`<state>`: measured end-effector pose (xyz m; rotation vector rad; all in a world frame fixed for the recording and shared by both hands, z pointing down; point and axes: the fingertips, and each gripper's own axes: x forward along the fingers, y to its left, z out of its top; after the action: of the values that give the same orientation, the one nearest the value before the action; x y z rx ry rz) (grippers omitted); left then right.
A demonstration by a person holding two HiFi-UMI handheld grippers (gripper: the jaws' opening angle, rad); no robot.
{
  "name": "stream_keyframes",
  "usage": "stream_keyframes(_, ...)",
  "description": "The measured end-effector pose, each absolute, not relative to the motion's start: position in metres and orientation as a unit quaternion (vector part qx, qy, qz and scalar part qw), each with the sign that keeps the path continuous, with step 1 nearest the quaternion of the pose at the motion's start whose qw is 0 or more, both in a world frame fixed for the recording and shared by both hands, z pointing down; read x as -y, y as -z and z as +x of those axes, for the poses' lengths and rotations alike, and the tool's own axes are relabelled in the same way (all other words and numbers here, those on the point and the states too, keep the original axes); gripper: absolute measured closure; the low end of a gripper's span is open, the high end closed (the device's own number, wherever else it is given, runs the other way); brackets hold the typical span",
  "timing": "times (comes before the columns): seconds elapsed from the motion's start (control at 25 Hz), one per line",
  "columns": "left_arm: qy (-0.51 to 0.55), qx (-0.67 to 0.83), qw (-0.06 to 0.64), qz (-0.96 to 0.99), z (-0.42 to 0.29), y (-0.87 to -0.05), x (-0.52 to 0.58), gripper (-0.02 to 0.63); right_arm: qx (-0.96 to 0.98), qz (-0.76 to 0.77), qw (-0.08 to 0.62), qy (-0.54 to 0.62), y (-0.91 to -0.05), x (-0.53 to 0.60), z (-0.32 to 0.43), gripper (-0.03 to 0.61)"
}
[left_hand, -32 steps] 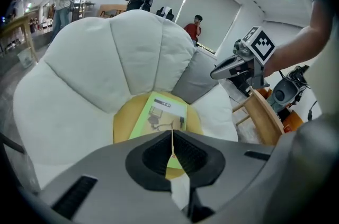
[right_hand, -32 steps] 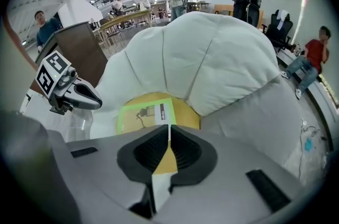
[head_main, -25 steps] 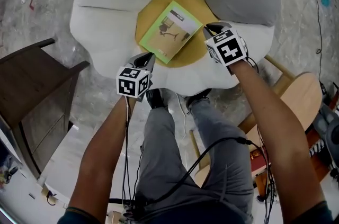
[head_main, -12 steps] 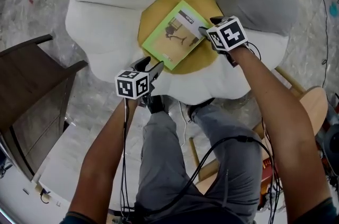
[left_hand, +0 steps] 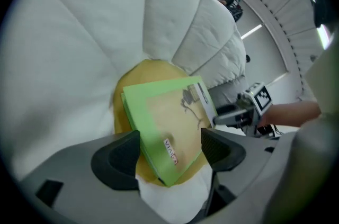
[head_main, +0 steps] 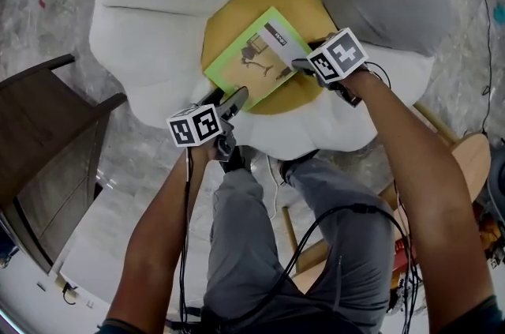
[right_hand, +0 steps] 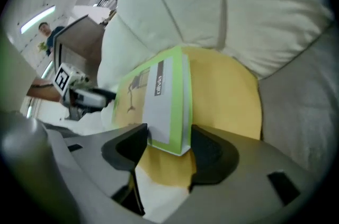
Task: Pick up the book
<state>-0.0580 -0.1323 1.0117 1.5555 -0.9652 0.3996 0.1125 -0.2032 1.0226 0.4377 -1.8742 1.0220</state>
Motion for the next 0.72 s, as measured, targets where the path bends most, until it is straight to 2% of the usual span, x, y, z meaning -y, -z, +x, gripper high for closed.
stream_keyframes(0.04, -0.158, 0.428, 0.601, 0.656, -0.064, -1.013, 0.132, 0.268, 0.763, 0.136, 0.481, -0.408, -1.02, 0.185, 0.112, 0.323)
stream_keyframes(0.16, -0.143, 0.443, 0.612, 0.639, -0.078, -1.013, 0.129, 0.268, 0.765, 0.048, 0.49, -0.415, -1.007, 0.136, 0.111, 0.387)
stream_keyframes(0.4, -0.157, 0.437, 0.596, 0.655, -0.089, -0.997, 0.137, 0.268, 0.789, 0.078, 0.422, -0.441, -0.965, 0.124, 0.106, 0.41)
stream_keyframes(0.72, -0.14, 0.443, 0.548, 0.695, -0.101, -0.909, 0.157, 0.268, 0.815, 0.17, 0.427, -0.353, -0.881, 0.12, 0.091, 0.41)
